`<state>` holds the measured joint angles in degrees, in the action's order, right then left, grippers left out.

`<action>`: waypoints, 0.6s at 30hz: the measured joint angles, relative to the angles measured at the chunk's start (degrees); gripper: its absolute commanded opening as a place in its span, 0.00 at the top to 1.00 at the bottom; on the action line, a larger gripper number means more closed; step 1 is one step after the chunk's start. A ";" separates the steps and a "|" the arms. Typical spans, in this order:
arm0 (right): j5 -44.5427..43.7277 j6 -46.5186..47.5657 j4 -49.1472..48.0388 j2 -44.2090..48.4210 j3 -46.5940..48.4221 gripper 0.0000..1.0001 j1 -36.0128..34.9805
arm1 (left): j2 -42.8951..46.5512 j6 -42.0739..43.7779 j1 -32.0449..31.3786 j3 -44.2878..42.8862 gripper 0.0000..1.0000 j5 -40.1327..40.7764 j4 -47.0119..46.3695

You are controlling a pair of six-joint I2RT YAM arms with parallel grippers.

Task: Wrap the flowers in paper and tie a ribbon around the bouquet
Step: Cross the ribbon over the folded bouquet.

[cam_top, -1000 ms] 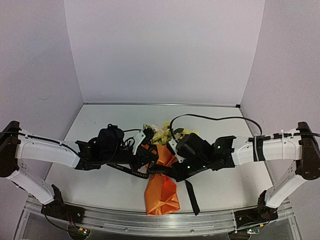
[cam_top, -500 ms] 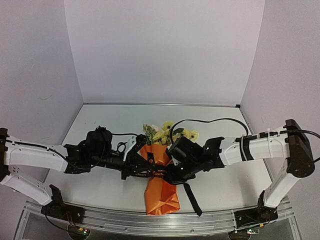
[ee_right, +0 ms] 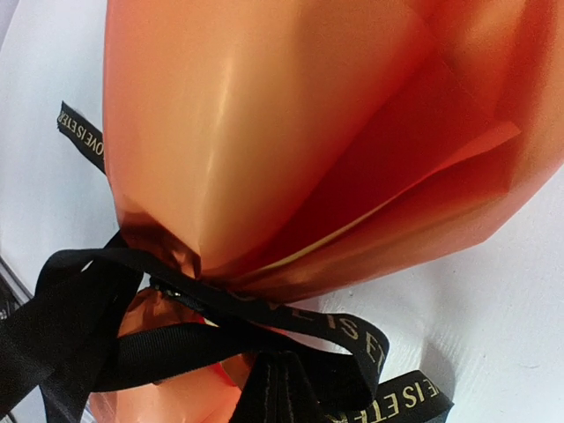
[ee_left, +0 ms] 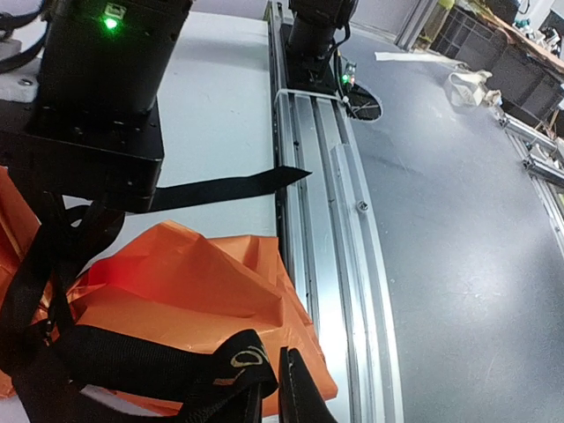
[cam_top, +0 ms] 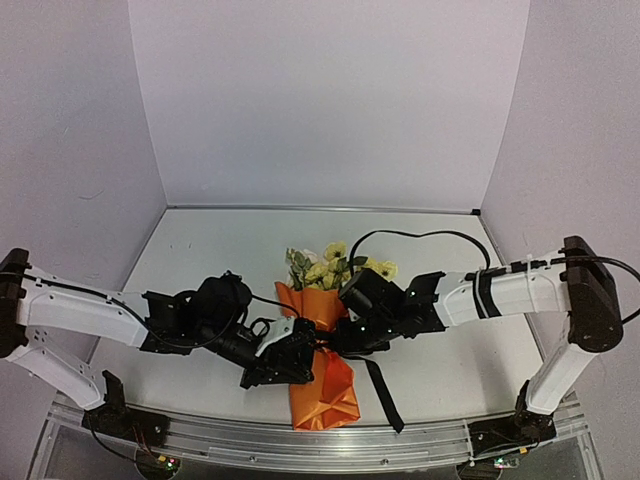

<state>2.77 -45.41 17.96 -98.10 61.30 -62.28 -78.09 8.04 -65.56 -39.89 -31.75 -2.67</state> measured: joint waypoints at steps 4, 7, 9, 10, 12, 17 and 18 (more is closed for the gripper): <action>-0.50 -0.08 -0.98 0.00 -1.08 1.00 0.00 | -3.55 2.76 -1.80 -2.62 0.72 0.93 3.24; -0.62 0.04 -1.14 0.00 -1.61 1.00 0.00 | -4.53 3.83 -2.81 -3.39 0.62 2.10 4.59; -0.68 0.23 -1.35 0.00 -1.72 1.00 0.00 | -4.38 4.00 -3.16 -3.40 0.55 3.08 5.24; -0.73 0.35 -1.44 0.00 -1.77 1.00 0.00 | -4.14 4.13 -3.19 -3.40 0.53 3.61 5.46; -0.85 0.63 -1.62 0.00 -1.86 1.00 0.00 | -3.26 3.88 -3.19 -3.38 0.51 4.86 5.73; -1.41 1.66 -1.67 0.00 -1.97 1.00 0.00 | 0.03 3.44 -3.86 -3.38 0.53 6.69 5.72; -1.69 1.82 -1.72 0.00 -1.97 1.00 0.00 | 0.23 3.40 -4.19 -3.40 0.55 6.88 5.73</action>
<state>1.08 -43.59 16.24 -98.10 59.33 -62.28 -77.86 11.44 -69.75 -43.29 -24.87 3.06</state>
